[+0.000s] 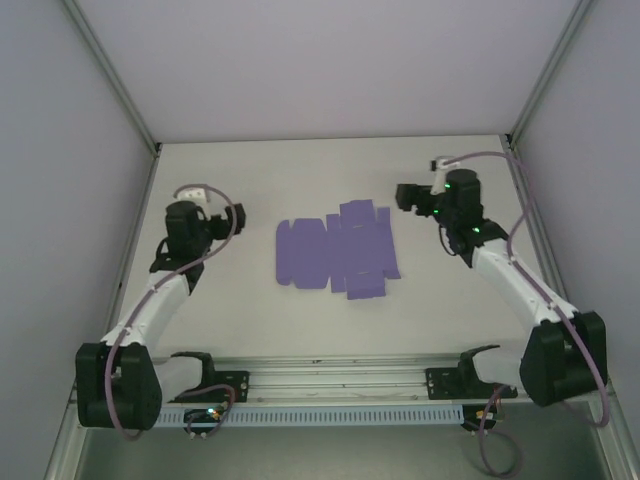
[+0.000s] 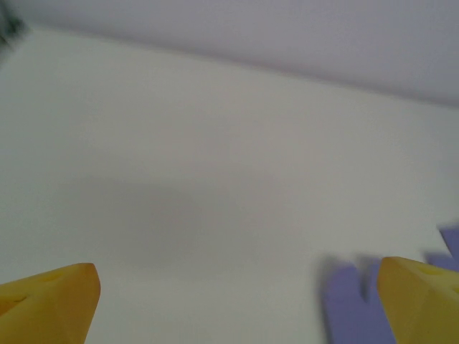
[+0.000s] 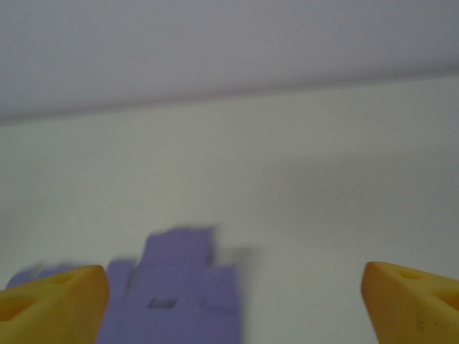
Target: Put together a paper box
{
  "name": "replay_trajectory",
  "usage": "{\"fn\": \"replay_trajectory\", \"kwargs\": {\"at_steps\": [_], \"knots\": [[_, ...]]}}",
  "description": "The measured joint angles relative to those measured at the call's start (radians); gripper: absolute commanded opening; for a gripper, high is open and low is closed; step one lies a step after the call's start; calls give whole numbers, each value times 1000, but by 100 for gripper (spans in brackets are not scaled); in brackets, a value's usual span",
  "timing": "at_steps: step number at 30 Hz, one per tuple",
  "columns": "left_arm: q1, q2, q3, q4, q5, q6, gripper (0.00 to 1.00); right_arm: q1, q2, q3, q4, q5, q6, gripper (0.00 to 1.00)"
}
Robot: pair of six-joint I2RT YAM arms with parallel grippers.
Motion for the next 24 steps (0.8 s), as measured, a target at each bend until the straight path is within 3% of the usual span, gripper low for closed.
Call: {"fn": "replay_trajectory", "kwargs": {"at_steps": [5,12,24], "knots": [[-108,89,2,-124,43,-92,100,126,232,66,-136,-121,87,70],[-124,239,5,-120,158,-170,100,114,517,131,-219,-171,161,62],[-149,458,17,148,416,-296,96,81,538,113,-149,-211,210,62]]}}
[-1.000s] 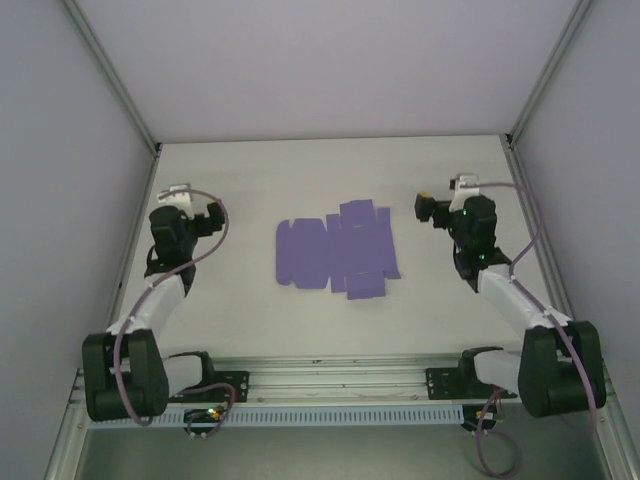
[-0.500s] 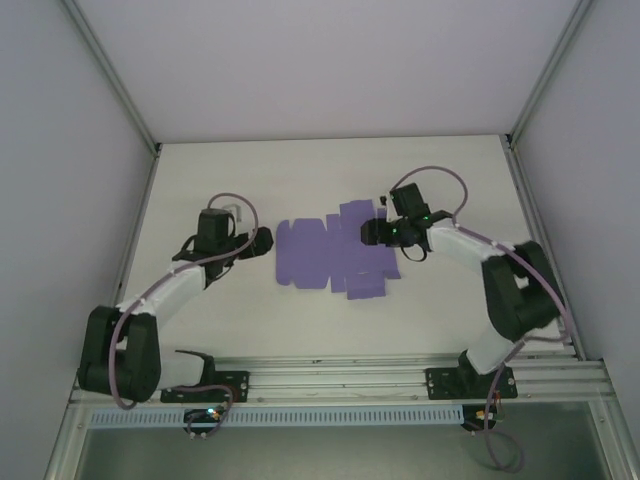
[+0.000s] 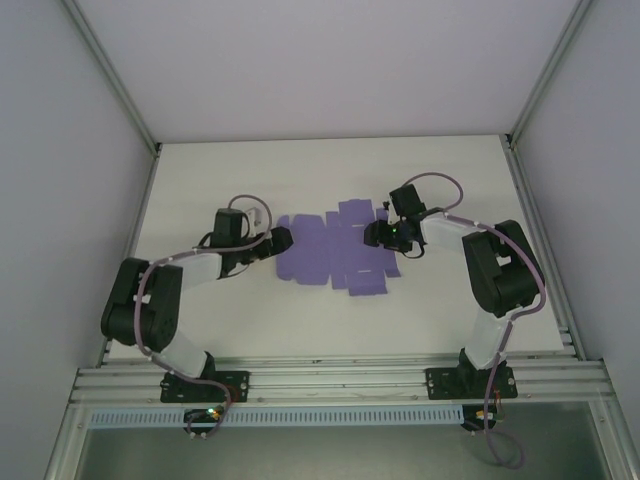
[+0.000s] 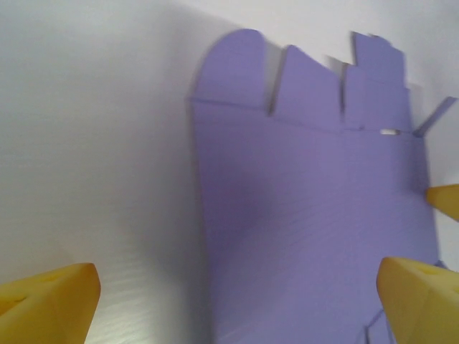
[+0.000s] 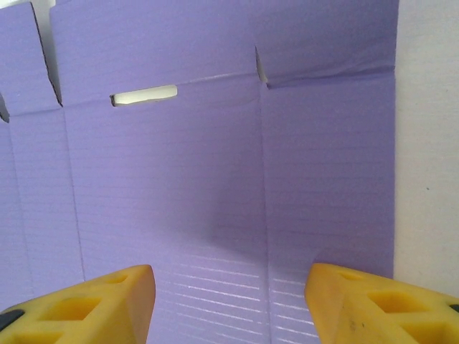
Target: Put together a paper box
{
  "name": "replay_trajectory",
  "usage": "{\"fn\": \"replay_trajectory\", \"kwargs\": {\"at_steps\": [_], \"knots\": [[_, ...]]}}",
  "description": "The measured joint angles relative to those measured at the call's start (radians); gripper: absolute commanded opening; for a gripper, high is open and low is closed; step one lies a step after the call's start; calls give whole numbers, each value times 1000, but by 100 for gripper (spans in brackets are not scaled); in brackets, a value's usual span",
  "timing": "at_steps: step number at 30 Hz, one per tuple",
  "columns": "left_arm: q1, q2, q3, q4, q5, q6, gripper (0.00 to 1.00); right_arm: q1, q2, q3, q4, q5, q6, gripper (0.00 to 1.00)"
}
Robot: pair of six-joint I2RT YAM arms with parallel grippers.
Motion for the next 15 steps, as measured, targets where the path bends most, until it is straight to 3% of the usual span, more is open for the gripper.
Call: {"fn": "replay_trajectory", "kwargs": {"at_steps": [5,9,12,15], "knots": [[-20,84,23,127,95,-60,74,-4,-10,-31,53,-17,8,62],[-26,103,32,180,127,-88,38,-6,-11,-43,89,-35,9,63],[-27,85,32,192,128,-87,3,-7,-13,-53,114,-48,6,65],[-31,31,33,171,116,-69,0,-9,-27,-71,142,-73,-1,70]]}}
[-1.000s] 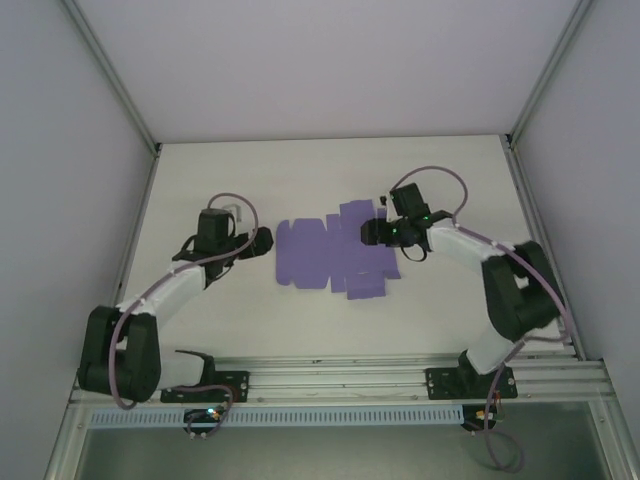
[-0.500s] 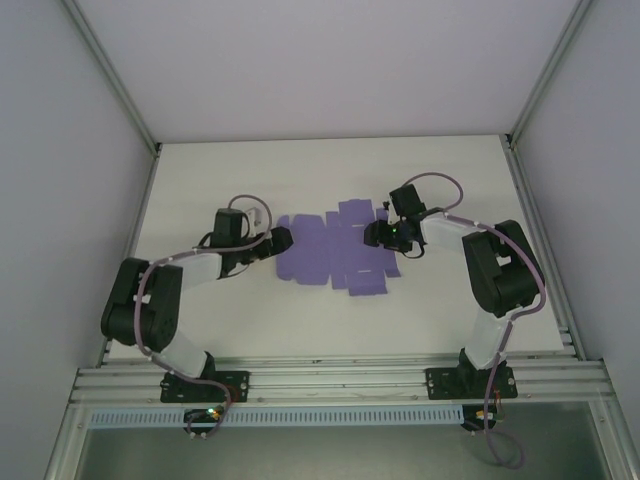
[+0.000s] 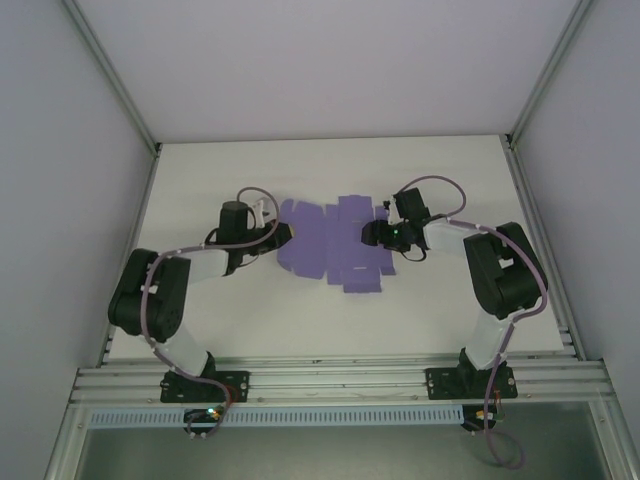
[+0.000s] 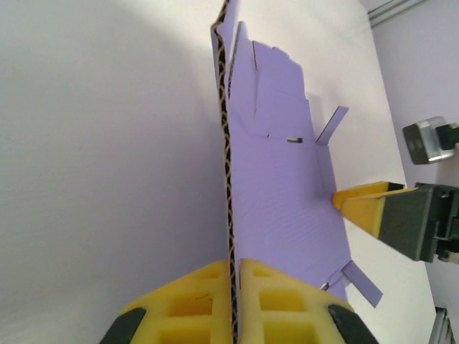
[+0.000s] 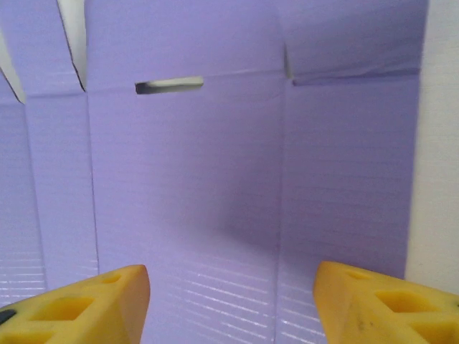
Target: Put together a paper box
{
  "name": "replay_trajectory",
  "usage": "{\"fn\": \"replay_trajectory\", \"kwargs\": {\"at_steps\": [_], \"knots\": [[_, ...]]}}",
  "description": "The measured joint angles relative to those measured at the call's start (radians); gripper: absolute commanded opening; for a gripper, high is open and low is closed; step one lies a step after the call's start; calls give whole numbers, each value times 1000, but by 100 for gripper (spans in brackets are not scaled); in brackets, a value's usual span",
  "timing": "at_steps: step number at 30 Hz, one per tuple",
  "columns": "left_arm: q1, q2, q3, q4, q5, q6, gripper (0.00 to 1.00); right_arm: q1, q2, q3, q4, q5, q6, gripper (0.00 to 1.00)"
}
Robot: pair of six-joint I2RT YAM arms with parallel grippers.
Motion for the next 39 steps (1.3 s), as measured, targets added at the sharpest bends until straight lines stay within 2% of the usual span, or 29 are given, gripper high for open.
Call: {"fn": "replay_trajectory", "kwargs": {"at_steps": [4,10,13,16,23,29,34,36,39], "knots": [[-12,-109,0,-44,-2,26,0,-2,-72,-40,2,-27,-24,79],[-13,-349,0,-61,4,37,0,-56,-391,-159,12,-70,-46,81],[-15,-476,-1,-72,6,37,0,-108,-539,-222,60,-153,-45,79],[-15,-591,-7,-79,10,27,0,-152,-623,-274,126,-258,-31,76],[-21,-770,-42,-80,25,-21,0,-201,-583,-307,285,-483,64,61],[-21,-812,-72,-57,29,-58,0,-203,-494,-307,490,-627,181,59],[-20,-812,-78,-45,31,-75,0,-203,-458,-309,586,-671,238,31],[-20,-811,-78,-41,31,-80,0,-208,-458,-314,628,-689,258,27],[-20,-811,-78,-28,31,-80,0,-208,-458,-315,678,-722,277,26]]}}
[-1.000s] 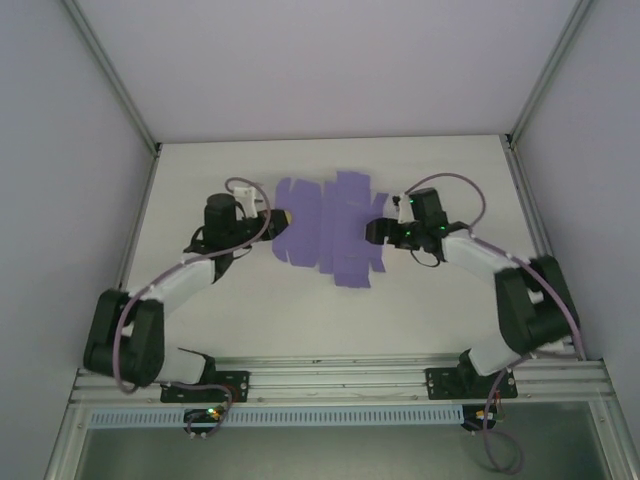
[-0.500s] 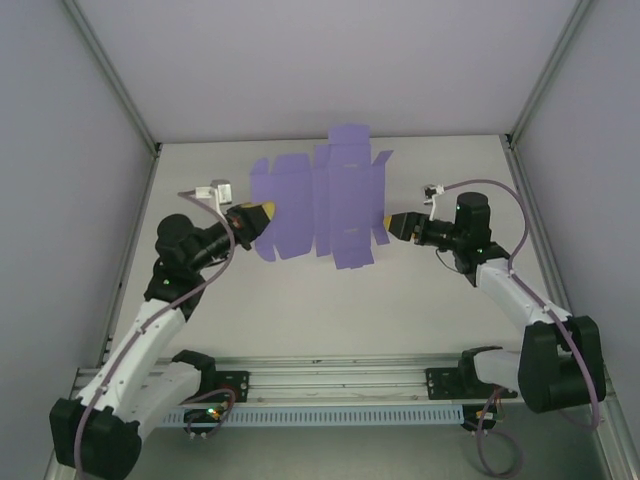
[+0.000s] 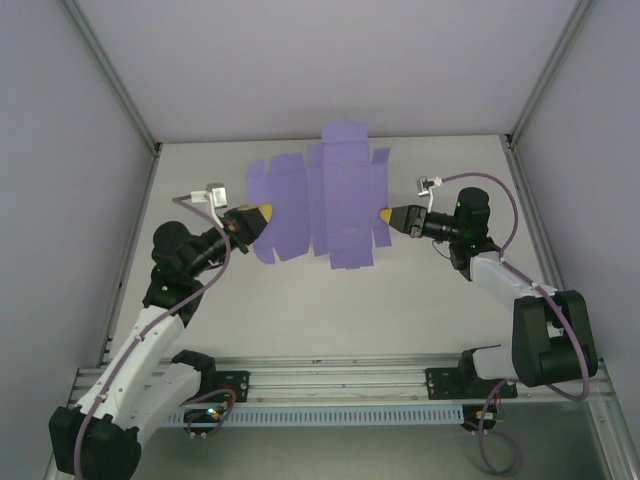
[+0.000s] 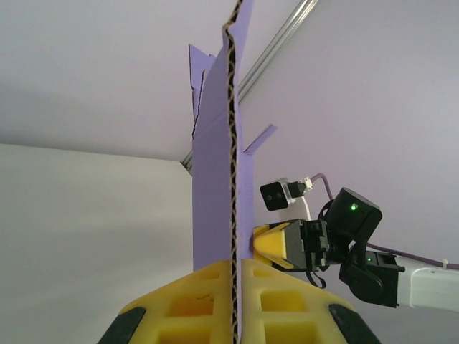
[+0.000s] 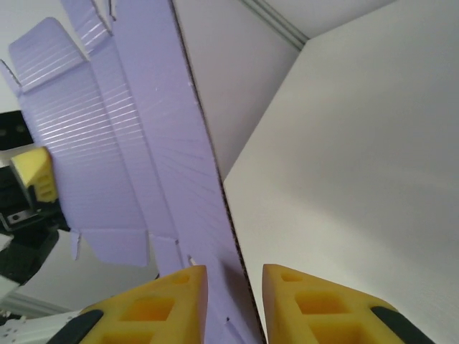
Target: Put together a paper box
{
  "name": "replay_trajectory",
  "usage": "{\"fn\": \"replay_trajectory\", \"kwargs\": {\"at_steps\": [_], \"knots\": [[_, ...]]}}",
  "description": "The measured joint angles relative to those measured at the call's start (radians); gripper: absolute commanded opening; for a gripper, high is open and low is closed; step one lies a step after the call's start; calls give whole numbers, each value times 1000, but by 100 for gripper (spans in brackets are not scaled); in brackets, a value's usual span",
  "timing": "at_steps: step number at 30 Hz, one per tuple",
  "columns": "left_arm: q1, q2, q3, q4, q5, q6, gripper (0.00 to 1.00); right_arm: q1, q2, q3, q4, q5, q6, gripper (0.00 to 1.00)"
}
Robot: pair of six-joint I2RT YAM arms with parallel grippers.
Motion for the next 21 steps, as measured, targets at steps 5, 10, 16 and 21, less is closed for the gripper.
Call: {"fn": "replay_trajectory", "kwargs": {"at_steps": [5,10,16,21], "knots": [[0,2,0,6,-2,0,0,0,0,-9,40,-34,11,17],[0,12,0,2,-4,0,0,1,-3,-12,41,-43,8,0],[0,8,3,-57,-46,18,100,17,-52,-3,-69,-13,-88,0],[-1,-59,14,-399,-302,101,100,128,-98,151,-537,236,-390,0]]}}
